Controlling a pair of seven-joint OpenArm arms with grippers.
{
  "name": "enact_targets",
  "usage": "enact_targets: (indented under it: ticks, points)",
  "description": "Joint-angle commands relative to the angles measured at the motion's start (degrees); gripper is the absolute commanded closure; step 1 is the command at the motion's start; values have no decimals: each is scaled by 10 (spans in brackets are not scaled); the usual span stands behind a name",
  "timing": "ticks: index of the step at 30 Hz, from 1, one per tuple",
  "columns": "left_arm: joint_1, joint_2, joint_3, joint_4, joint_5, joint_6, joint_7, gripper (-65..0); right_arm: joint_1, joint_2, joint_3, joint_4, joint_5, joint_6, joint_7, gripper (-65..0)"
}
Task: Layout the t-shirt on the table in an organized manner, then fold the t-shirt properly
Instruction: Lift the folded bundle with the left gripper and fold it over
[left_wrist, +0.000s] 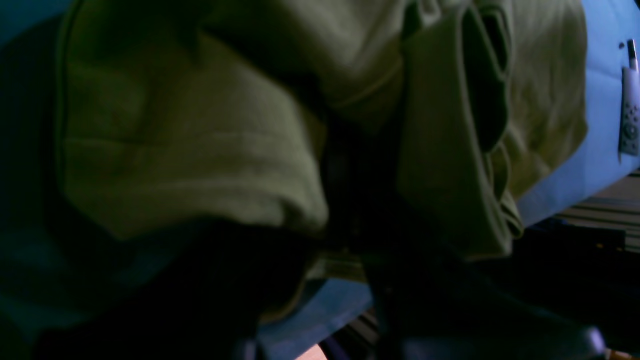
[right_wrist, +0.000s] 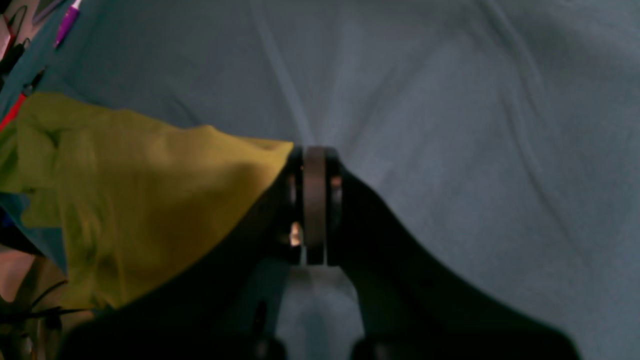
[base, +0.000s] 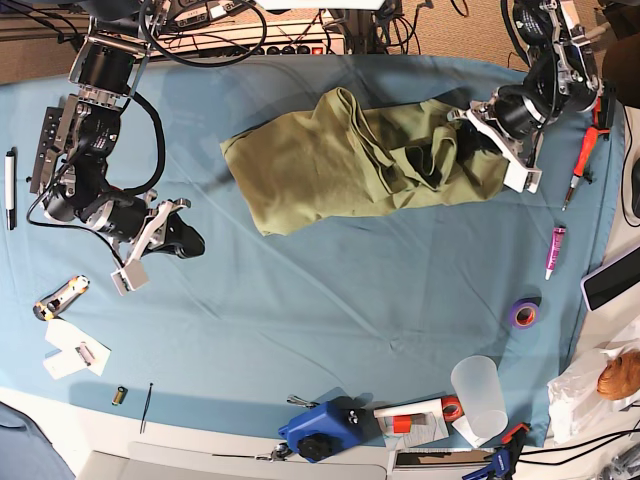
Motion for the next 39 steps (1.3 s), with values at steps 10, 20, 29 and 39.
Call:
enact_targets:
  ticks: [10,20,29,39]
  points:
    - [53,-3,0,181,-66,-64,-1,0,11,8,5,8,-144,-31,91,0]
    - [67,-3,67,214,-70,-63,-30,0,11,8,5,8,-151,-32,91,0]
    - [8,47,320,208,157,-8,-121,0,11,8,5,8,-228,-75,133,0]
    - [-101,90,454,41,286,48,-152,0,11,10,53,8,-253,-86,138,0]
